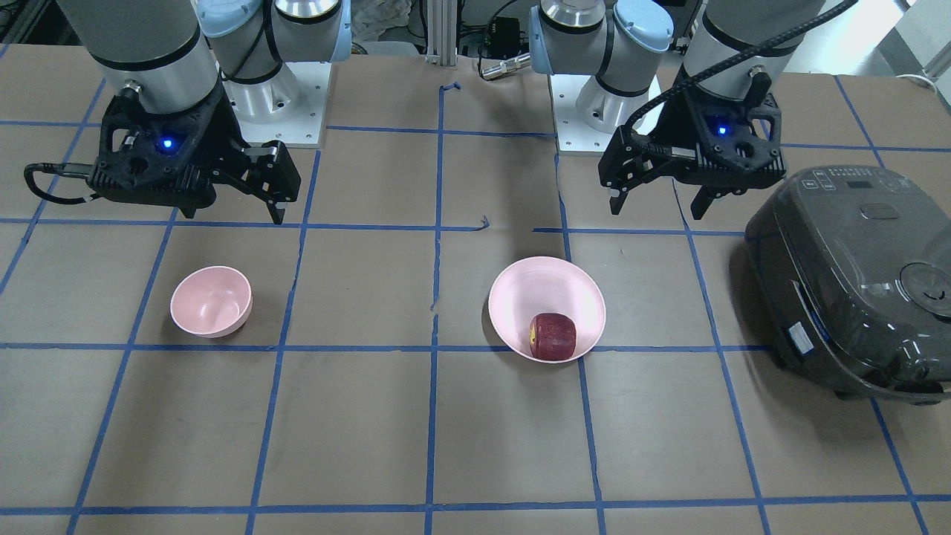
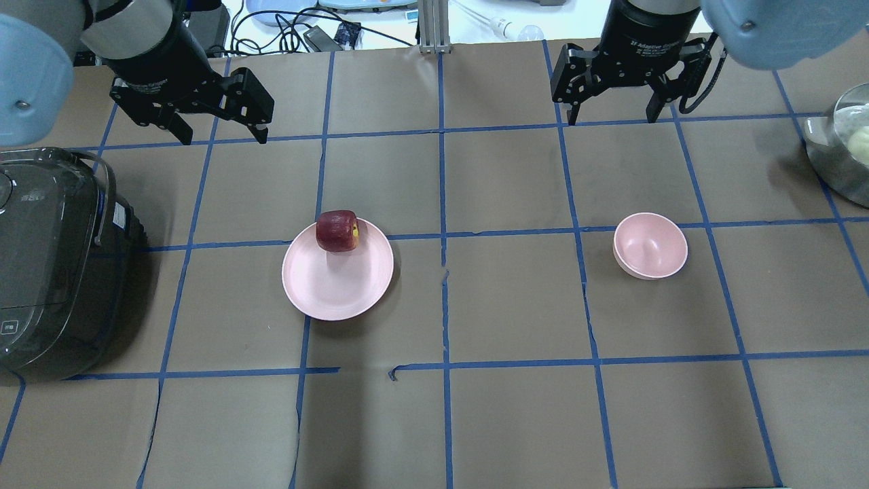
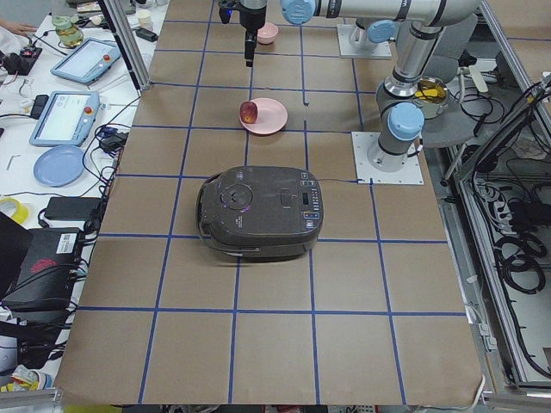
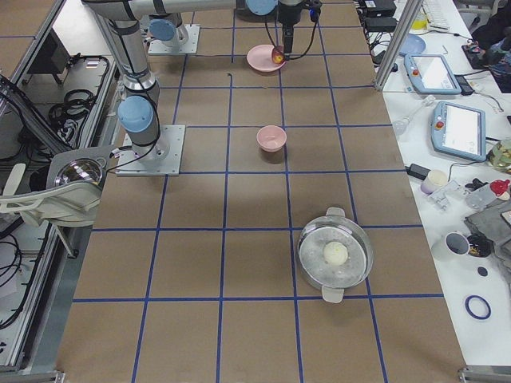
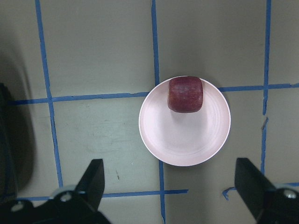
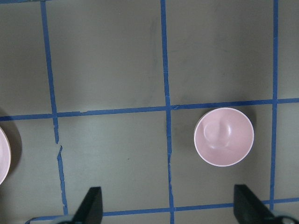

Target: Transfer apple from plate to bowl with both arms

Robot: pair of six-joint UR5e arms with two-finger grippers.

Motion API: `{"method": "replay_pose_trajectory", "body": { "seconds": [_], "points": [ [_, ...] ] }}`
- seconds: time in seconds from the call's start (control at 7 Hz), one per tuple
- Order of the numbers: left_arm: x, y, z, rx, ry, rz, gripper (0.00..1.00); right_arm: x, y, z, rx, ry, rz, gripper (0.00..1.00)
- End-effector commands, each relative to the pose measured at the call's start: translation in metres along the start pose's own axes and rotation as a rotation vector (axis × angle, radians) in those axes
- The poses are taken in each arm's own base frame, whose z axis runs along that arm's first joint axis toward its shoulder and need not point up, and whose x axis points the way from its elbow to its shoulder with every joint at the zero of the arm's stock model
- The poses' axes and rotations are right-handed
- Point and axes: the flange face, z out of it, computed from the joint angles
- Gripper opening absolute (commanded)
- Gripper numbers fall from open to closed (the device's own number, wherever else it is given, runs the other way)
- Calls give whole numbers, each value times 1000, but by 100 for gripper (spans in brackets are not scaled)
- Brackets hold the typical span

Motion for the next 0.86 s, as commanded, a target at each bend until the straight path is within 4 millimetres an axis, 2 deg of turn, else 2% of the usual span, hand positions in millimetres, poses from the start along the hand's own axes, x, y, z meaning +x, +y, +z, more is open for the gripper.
{"method": "replay_pose_trajectory", "body": {
  "seconds": [0.0, 0.71],
  "points": [
    [0, 1, 2, -4, 1, 0, 100, 0, 0, 0, -1, 1, 0, 100],
    [0, 1, 0, -1, -1, 1, 100, 3, 1, 7, -33, 7, 0, 100]
  ]
}}
